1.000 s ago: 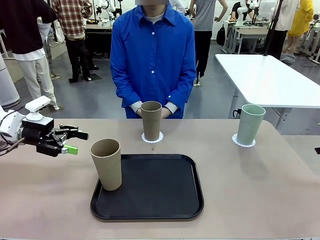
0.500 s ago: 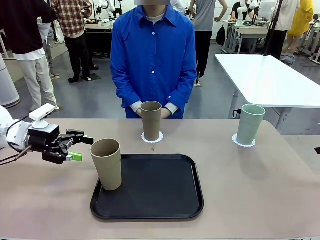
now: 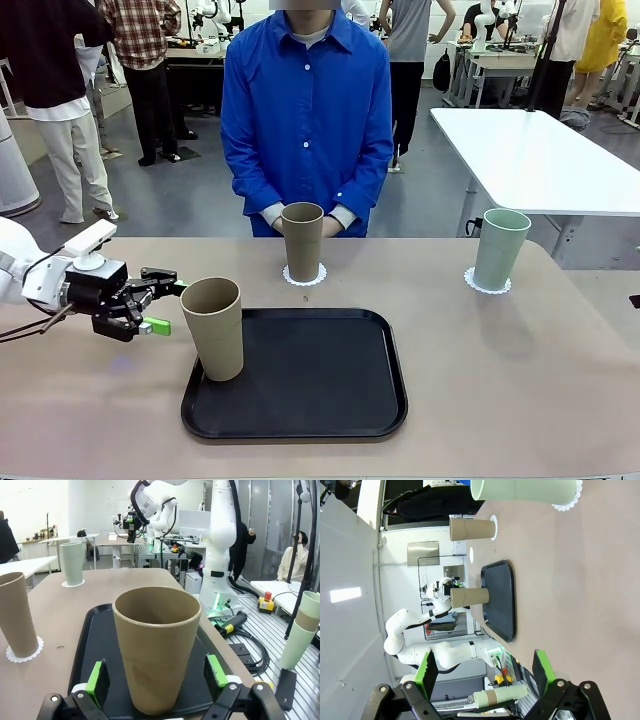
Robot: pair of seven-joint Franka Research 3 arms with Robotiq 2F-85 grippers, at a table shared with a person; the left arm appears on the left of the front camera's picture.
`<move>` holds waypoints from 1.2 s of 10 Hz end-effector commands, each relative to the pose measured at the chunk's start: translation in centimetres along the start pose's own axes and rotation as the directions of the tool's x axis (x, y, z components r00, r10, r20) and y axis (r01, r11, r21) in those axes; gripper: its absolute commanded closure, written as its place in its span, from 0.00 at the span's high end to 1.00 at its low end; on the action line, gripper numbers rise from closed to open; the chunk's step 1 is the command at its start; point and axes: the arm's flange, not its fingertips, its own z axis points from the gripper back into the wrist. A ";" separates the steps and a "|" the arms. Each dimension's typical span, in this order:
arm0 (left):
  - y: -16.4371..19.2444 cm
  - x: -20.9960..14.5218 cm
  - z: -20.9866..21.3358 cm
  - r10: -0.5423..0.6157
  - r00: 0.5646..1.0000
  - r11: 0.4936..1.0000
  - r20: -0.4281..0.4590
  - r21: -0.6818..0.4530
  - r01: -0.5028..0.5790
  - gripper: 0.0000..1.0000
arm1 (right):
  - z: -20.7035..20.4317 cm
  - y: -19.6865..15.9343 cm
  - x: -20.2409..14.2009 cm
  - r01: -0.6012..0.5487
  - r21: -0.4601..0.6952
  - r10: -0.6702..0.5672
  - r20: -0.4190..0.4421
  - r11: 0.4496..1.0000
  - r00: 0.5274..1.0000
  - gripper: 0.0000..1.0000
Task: Place coasters on the table and set cups on them.
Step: Take one Reusable plastic cup from the Flat Tray and place it on a coaster set by the human.
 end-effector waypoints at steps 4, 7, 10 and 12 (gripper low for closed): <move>0.9 -1.9 -1.4 -0.022 0.999 0.999 -0.023 -0.029 0.021 1.00 | 0.0 0.1 -0.1 -0.001 0.008 0.001 -0.003 1.000 1.000 1.00; 1.4 -2.8 -2.0 -0.018 0.999 0.999 -0.028 -0.045 0.017 1.00 | 0.0 0.1 -0.1 -0.001 0.008 0.001 -0.003 1.000 1.000 1.00; 1.5 -3.0 -3.1 -0.023 1.000 0.996 -0.014 -0.092 0.021 1.00 | 0.0 0.1 -0.1 -0.001 0.008 0.001 -0.003 1.000 1.000 1.00; 1.7 -3.3 -3.8 -0.014 1.000 0.993 -0.018 -0.115 0.011 1.00 | 0.0 0.1 -0.1 -0.001 0.008 0.001 -0.003 1.000 1.000 1.00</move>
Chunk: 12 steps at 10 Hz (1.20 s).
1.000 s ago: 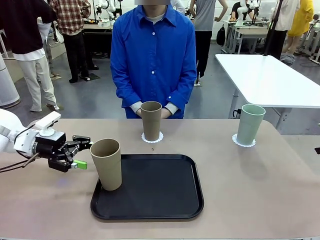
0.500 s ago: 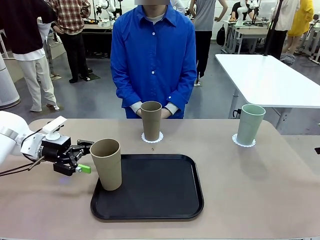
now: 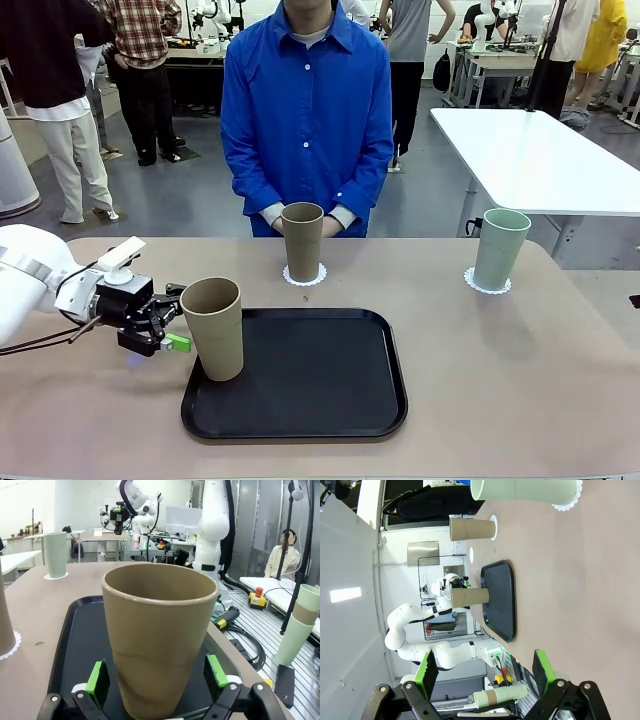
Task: Place coasters on the table and set cups on them.
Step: Take one Reusable plastic cup from the Flat Tray and place it on a coaster set by the human.
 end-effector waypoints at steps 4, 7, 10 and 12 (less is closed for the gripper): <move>1.3 -0.9 -1.8 -0.056 0.998 0.998 -0.013 -0.033 0.055 1.00 | 0.0 0.1 -0.1 -0.001 0.008 0.001 -0.003 1.000 1.000 1.00; 1.8 -1.3 -2.3 -0.079 0.997 0.997 -0.023 -0.025 0.078 1.00 | 0.0 0.1 -0.1 -0.001 0.008 0.001 -0.003 1.000 1.000 1.00; 1.6 -1.2 -1.9 -0.094 0.995 0.995 -0.020 -0.035 0.094 0.41 | 0.0 0.1 -0.1 -0.001 0.008 0.001 -0.003 1.000 1.000 1.00; 1.5 -1.2 -1.7 -0.095 0.995 0.995 -0.025 -0.044 0.094 0.36 | 0.0 0.1 -0.1 -0.001 0.008 0.001 -0.003 1.000 1.000 1.00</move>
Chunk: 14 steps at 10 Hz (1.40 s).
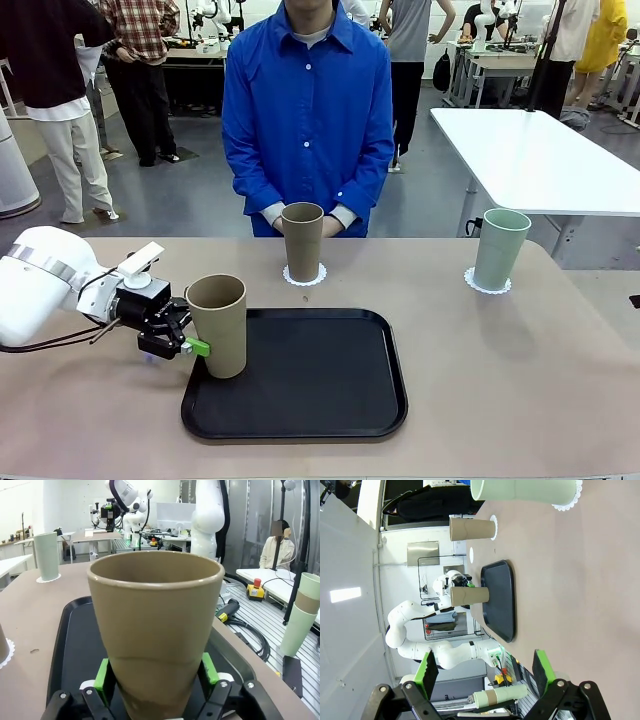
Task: Place coasters on the table and set cups on them.
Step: Take one Reusable plastic cup from the Flat Tray and place it on a coaster set by the human.
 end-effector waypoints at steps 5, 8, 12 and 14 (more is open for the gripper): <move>-3.8 10.9 2.8 -0.023 1.000 0.986 0.003 0.166 0.022 0.00 | 0.0 0.1 -0.1 -0.001 0.008 0.001 -0.003 1.000 1.000 1.00; -5.7 20.0 5.8 -0.042 0.998 0.974 0.048 0.223 0.031 0.00 | 0.0 0.1 -0.1 -0.001 0.008 0.001 -0.003 1.000 1.000 1.00; -6.0 20.7 6.0 -0.061 0.998 0.976 0.022 0.210 0.055 0.00 | 0.0 0.1 -0.1 -0.001 0.008 0.001 -0.003 1.000 1.000 1.00; -6.0 20.7 5.9 -0.059 0.998 0.976 0.023 0.210 0.053 0.83 | 0.0 0.1 -0.1 -0.001 0.008 0.001 -0.003 1.000 1.000 1.00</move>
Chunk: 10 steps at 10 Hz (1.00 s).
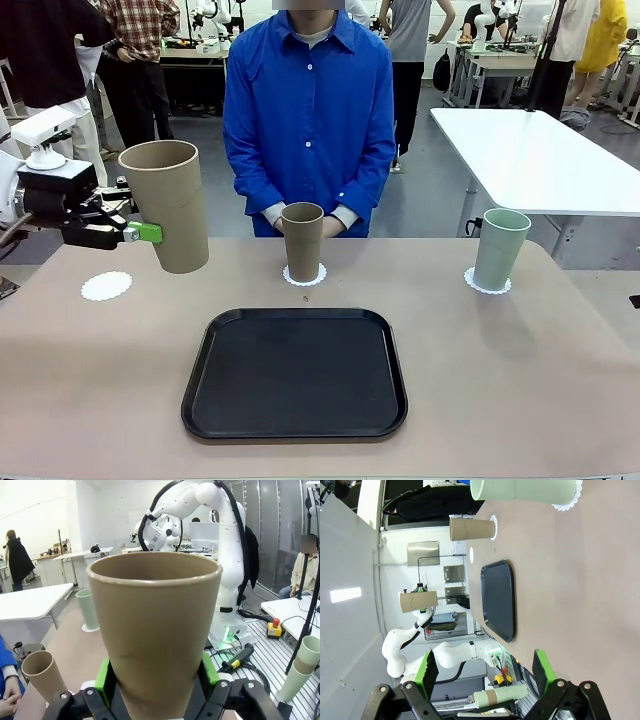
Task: Place coasters on the table and set cups on them.
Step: Take one Reusable plastic cup from the Flat Tray and place it on a coaster set by the human.
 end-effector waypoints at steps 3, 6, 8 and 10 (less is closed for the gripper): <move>6.6 -6.5 4.5 0.174 0.985 0.975 0.014 0.140 -0.174 0.83 | 0.0 0.1 -0.1 -0.002 0.007 0.002 -0.003 1.000 1.000 1.00; 4.2 -5.7 3.8 0.137 0.991 0.985 -0.007 0.103 -0.136 0.83 | 0.0 0.1 -0.1 -0.002 0.007 0.002 -0.003 1.000 1.000 1.00; 5.7 -8.0 4.6 0.173 0.985 0.977 -0.013 0.125 -0.170 0.83 | 0.0 0.1 -0.1 -0.002 0.007 0.002 -0.003 1.000 1.000 1.00; 6.8 -8.4 6.9 0.125 0.992 0.969 -0.019 0.217 -0.118 0.83 | 0.0 0.1 -0.1 -0.002 0.007 0.002 -0.003 1.000 1.000 1.00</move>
